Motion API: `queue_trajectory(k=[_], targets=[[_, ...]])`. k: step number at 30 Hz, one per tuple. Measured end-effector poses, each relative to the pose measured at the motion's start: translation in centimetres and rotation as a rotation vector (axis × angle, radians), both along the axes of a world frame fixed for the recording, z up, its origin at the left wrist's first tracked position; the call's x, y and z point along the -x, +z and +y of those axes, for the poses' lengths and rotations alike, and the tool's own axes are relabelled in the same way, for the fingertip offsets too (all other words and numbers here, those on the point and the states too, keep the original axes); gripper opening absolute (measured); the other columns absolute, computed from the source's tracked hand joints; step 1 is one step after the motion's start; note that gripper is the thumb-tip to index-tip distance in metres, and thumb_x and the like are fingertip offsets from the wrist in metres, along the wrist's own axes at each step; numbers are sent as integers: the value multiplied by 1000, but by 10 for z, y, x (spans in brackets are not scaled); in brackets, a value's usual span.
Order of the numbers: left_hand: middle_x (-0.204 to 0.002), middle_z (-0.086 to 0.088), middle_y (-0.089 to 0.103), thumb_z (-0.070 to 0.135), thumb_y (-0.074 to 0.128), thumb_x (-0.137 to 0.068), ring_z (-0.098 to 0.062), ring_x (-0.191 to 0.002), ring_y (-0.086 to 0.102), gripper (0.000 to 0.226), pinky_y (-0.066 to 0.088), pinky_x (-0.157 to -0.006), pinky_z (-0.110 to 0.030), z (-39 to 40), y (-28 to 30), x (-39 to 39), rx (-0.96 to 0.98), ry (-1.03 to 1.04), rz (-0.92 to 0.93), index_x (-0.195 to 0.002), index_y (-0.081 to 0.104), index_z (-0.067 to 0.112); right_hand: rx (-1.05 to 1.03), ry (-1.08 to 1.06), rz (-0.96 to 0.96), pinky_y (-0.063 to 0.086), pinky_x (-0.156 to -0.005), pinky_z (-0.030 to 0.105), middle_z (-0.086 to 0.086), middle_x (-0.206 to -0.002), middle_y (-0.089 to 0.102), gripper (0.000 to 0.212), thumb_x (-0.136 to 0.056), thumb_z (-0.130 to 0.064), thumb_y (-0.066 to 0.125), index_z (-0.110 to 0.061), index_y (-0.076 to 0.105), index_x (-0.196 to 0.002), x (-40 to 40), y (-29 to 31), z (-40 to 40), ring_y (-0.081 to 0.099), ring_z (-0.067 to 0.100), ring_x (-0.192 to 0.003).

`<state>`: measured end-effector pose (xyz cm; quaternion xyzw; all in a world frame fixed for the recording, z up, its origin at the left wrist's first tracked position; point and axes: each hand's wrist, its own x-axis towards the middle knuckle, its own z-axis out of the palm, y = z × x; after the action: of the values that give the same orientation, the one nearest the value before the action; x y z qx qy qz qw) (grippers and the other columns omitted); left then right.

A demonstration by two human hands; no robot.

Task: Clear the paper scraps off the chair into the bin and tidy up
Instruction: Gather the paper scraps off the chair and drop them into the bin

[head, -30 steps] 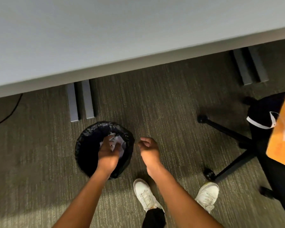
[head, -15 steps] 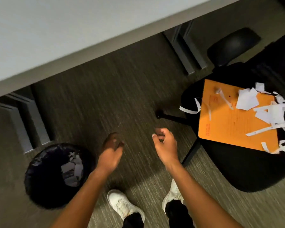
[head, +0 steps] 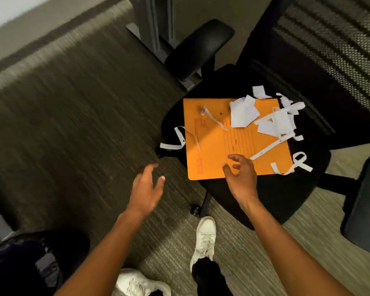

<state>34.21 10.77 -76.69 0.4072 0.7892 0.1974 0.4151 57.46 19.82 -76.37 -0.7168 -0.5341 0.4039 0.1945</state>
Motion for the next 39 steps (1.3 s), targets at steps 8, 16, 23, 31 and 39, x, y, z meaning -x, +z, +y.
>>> queue_trajectory(k=[8, 16, 23, 31, 39], targets=[[-138, -18, 42, 13, 59, -88, -39, -124, 43, 51, 41, -100, -52, 83, -4, -54, -94, -238, 180, -135, 42, 22, -36, -53, -61, 48, -96, 32, 2, -131, 46, 35, -90, -19, 65, -21, 57, -124, -76, -2, 35, 53, 18, -117], [-153, -17, 23, -7, 56, -77, -47, -129, 39, 70, 47, -96, -56, 139, -27, -71, -58, -406, 460, -136, 43, 31, -81, -132, -229, 44, -103, 41, 2, -141, 35, 60, -81, -20, 75, -24, 45, -133, -126, -13, 85, 38, 24, -129], [-135, -11, 35, -1, 58, -83, -40, -116, 51, 32, 48, -95, -52, 147, -39, -77, -70, -344, 434, -107, 61, 21, -35, -72, -396, 43, -103, 50, 7, -152, 24, 87, -74, -30, 81, -29, 30, -143, -141, -30, 138, 34, 32, -133], [-102, -15, 56, 3, 50, -90, -38, -88, 59, 8, 52, -74, -44, 156, -31, -68, -83, -277, 446, -92, 57, 8, 20, 134, -449, 40, -105, 57, 12, -158, 5, 126, -54, -58, 85, -44, 2, -148, -144, -47, 194, 25, 40, -140], [-81, -17, 62, 17, 39, -93, -39, -70, 62, 10, 55, -59, -48, 189, -15, -78, -203, -287, 502, -103, 42, 16, 55, 271, -477, 40, -105, 47, 7, -154, 26, 69, -82, -42, 71, -28, 40, -142, -128, -55, 184, 25, 32, -140]])
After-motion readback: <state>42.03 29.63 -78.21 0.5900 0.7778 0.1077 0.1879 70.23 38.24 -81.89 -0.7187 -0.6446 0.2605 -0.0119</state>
